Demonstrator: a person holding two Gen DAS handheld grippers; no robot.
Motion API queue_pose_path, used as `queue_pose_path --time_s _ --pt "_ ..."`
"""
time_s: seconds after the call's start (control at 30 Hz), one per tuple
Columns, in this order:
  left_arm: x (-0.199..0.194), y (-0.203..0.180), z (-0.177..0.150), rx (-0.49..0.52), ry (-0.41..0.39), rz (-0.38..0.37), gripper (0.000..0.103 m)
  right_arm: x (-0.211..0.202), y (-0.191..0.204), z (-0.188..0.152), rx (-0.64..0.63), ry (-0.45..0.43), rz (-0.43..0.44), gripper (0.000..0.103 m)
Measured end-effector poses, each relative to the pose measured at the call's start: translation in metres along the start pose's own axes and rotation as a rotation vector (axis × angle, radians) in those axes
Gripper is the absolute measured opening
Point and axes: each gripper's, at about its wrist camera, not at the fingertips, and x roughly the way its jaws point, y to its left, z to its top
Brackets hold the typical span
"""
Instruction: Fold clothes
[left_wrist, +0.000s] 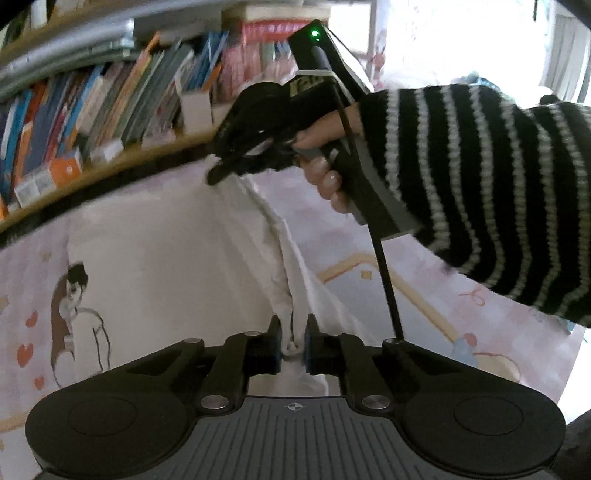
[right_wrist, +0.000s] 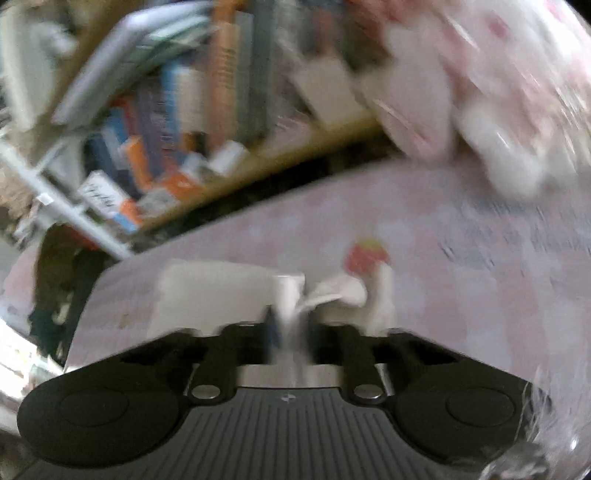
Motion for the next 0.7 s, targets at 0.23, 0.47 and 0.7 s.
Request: queue_pose_path --time_s 0.23,0.47,0.7 --pt "0.002 -0.009 0.003 0.039 0.017 -0.104 0.018 -0.022 0.017 0.006 -0.119 -0.087 -0.052 0.02" --pt "-0.02 0.029 -0.005 -0.077 -0.002 -0.192 0.043 -0.052 -0.004 -0.021 -0.037 -0.031 -0.137 0.042" --pt "-0.036 0.111 -0.052 -0.327 0.038 0.085 0.043 -0.115 0.007 -0.101 -0.039 0.106 -0.118 0.042"
